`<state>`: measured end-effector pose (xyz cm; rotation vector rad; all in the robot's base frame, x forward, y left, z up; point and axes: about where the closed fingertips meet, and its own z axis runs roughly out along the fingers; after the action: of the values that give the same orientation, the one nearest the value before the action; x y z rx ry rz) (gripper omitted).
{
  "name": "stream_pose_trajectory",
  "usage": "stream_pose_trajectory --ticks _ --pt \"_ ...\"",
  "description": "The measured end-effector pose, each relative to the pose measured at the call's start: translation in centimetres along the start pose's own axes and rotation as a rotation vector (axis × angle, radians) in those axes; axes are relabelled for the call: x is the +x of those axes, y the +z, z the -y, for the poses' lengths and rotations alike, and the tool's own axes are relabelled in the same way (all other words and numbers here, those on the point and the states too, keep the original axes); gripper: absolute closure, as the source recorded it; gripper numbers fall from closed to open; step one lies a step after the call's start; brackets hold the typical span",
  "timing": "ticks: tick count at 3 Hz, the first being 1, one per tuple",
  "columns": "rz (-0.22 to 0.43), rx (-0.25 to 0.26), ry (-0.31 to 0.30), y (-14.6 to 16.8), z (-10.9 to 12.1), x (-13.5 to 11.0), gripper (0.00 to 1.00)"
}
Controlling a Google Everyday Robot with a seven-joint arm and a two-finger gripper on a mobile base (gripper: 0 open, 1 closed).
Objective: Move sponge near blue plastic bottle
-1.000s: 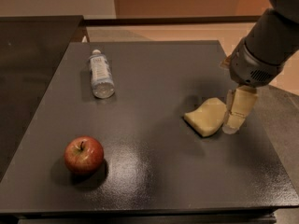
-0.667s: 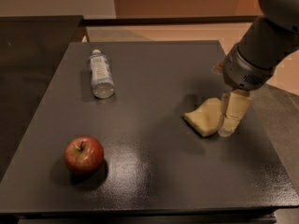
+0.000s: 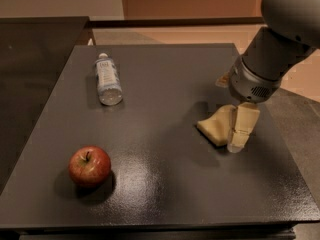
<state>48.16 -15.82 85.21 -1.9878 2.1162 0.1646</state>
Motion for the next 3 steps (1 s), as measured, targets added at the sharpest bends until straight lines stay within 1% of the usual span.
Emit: stream_pose_trajectory --ticks 1,3 --pt "-0.004 -0.017 -0.012 0.47 -0.31 -0.21 0.18" --pt "-0.015 -0.025 -0.014 0.63 -0.58 0.02 0.64"
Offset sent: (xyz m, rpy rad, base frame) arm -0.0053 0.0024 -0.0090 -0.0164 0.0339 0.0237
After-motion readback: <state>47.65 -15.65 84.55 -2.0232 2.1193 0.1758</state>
